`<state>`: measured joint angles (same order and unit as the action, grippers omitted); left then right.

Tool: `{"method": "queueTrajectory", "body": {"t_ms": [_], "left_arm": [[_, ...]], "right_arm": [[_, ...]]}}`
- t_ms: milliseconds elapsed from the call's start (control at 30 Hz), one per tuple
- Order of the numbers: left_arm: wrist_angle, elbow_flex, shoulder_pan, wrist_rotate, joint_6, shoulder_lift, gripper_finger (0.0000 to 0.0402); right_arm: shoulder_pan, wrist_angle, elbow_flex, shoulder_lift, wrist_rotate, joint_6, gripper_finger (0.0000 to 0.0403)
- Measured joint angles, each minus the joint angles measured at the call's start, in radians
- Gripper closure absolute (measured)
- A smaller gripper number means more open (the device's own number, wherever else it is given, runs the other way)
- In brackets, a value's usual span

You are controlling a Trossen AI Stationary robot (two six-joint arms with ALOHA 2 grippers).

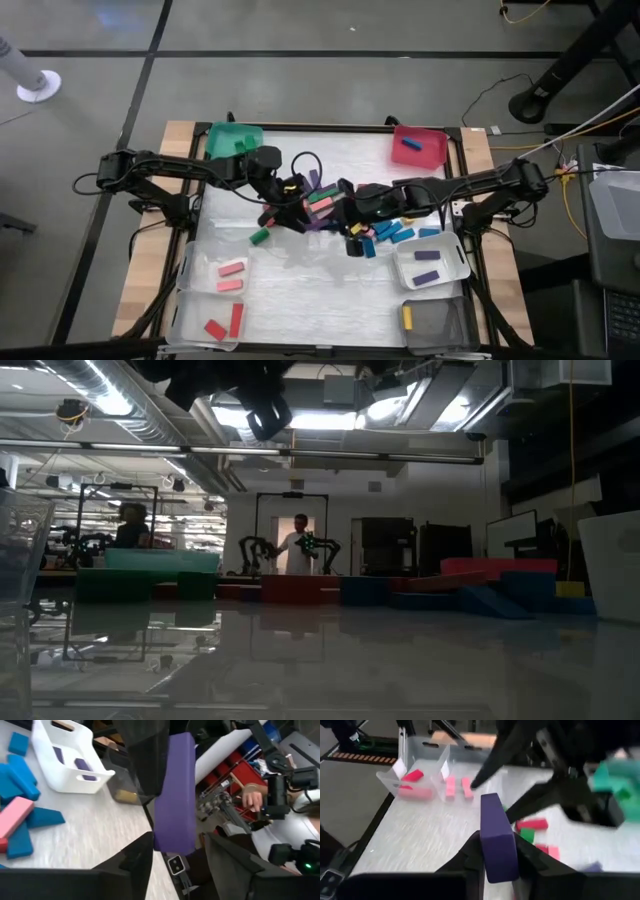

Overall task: Sort blocks
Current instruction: Put the violet block into the white bin, then put the yellow block into the black bin

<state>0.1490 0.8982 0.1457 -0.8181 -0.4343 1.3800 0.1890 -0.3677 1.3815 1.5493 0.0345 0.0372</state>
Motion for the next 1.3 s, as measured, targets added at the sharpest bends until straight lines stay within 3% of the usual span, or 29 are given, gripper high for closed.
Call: {"method": "queueTrajectory", "body": {"t_ms": [233,467,667,967,1300], "left_arm": [[-0.011,0.0,0.027,-0.003,0.059,0.0,0.0211],[-0.011,0.0,0.066,-0.002,0.096,0.0,0.0212],[-0.015,0.0,0.092,-0.002,0.096,0.0,0.0212],[-0.05,0.0,0.106,-0.002,0.128,0.0,0.0212],[-0.063,0.0,0.106,-0.001,0.157,0.0,0.0212]], "right_arm": [[0.0,-0.303,0.0,-0.084,-0.008,0.211,0.0346],[0.004,-0.757,0.0,-0.125,-0.198,0.564,0.0334],[0.075,-1.079,-0.001,-0.112,-0.329,0.675,0.034],[0.174,-1.109,-0.002,-0.102,-0.331,0.703,0.0309],[0.173,-1.13,-0.002,-0.09,-0.282,0.753,0.028]]}}
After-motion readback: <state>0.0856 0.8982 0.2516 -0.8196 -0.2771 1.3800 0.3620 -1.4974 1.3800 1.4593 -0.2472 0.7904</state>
